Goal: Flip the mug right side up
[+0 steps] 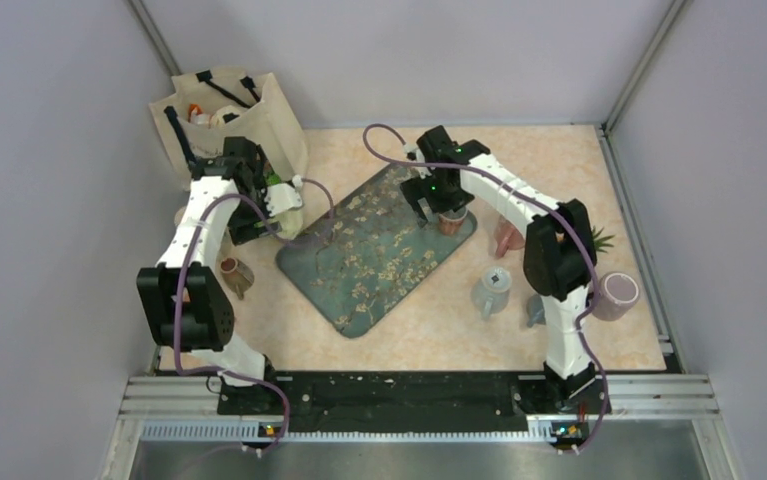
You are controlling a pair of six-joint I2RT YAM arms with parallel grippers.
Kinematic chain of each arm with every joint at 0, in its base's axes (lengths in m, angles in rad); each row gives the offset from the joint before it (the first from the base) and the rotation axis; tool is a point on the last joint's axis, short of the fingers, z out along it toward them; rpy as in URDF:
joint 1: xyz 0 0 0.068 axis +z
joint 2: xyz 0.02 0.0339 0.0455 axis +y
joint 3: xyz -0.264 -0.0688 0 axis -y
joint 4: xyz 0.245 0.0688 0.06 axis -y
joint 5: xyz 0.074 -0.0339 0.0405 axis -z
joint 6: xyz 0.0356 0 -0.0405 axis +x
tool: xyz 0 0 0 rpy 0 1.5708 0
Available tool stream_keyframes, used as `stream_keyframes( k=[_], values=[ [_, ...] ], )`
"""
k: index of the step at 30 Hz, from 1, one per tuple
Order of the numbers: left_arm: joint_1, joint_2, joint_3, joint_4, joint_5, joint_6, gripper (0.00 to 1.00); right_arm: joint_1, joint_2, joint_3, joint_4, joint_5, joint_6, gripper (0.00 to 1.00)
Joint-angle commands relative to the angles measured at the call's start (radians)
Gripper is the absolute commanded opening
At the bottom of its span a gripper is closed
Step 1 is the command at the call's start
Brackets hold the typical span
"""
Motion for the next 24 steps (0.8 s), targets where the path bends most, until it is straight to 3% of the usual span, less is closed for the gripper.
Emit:
stream_keyframes(
  k=[1,4,12,18,24],
  values=[
    [0.010,0.003,-0.082,-0.014,-0.188,0.317,0.81,-0.008,-0.106,0.068,-0.033,-0.014,-0.029,0.99],
    [0.037,-0.003,-0.137,0.052,-0.195,0.430,0.79,-0.008,-0.127,0.069,-0.039,-0.013,-0.032,0.99],
    [0.176,-0.016,-0.168,0.044,-0.054,0.793,0.74,-0.007,-0.143,0.054,-0.056,-0.055,-0.005,0.99],
    [0.234,0.025,-0.121,-0.051,0.034,0.879,0.74,-0.008,-0.166,0.022,-0.054,-0.074,0.038,0.99],
    [0.272,0.046,-0.181,0.066,0.068,0.989,0.76,-0.007,-0.222,-0.052,-0.033,-0.107,0.071,0.99]
  ],
)
